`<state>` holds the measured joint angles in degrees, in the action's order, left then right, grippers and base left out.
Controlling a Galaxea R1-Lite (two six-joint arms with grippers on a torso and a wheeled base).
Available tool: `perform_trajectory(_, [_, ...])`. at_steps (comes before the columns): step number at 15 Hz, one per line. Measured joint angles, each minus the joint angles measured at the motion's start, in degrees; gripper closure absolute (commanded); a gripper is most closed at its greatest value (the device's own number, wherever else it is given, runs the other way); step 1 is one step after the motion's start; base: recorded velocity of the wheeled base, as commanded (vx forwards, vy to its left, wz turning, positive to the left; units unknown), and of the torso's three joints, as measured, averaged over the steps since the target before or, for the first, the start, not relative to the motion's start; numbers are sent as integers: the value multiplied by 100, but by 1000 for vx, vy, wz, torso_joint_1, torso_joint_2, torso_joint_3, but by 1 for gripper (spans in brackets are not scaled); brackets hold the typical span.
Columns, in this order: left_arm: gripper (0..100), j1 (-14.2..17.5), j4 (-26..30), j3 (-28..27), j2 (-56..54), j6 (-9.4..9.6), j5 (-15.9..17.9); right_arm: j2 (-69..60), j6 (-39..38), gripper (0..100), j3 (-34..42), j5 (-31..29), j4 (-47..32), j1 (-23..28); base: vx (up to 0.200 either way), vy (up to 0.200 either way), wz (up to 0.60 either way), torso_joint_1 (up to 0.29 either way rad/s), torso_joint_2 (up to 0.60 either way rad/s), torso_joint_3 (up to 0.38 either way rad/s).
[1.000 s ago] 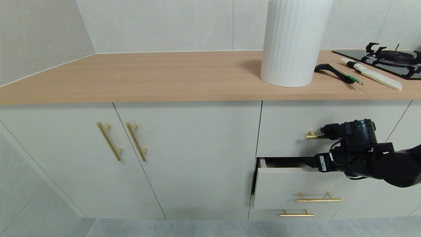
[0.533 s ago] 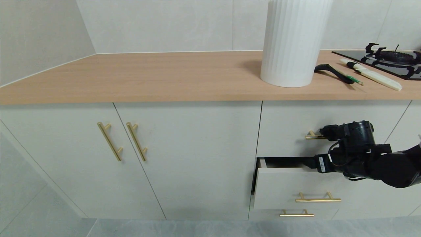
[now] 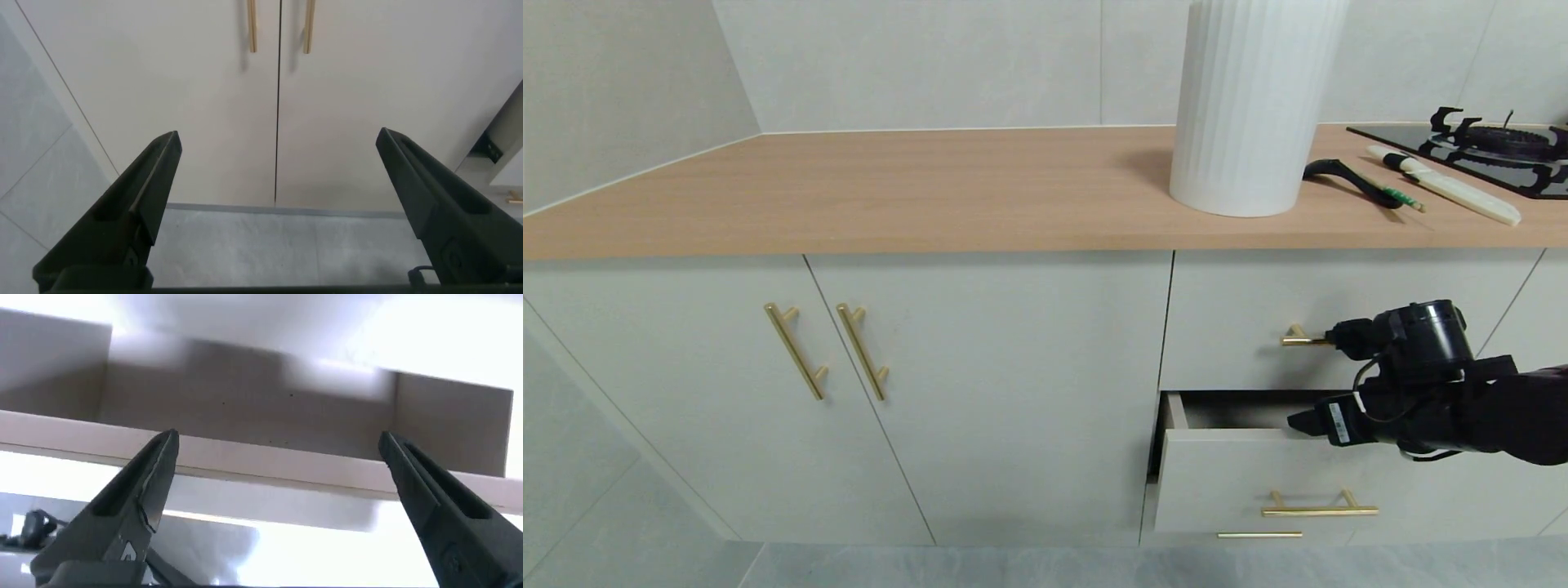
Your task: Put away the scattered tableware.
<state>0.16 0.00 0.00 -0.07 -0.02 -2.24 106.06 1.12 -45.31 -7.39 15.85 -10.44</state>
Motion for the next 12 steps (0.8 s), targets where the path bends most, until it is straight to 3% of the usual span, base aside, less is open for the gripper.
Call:
perform_trajectory(3, [0,0,0,0,0,2,-2,-154,40,0,-85,2,-633,0,0,0,0,0,0,0])
perform_trajectory(6, [0,0,0,0,0,2,-2,-286,46,0,-356,4,-1833,0,0,0,0,0,0,0])
perform_trajectory(12, [0,0,0,0,0,0,-2,-367,66,0,-568,2,-2753,-12,0,0,0,0,0,0])
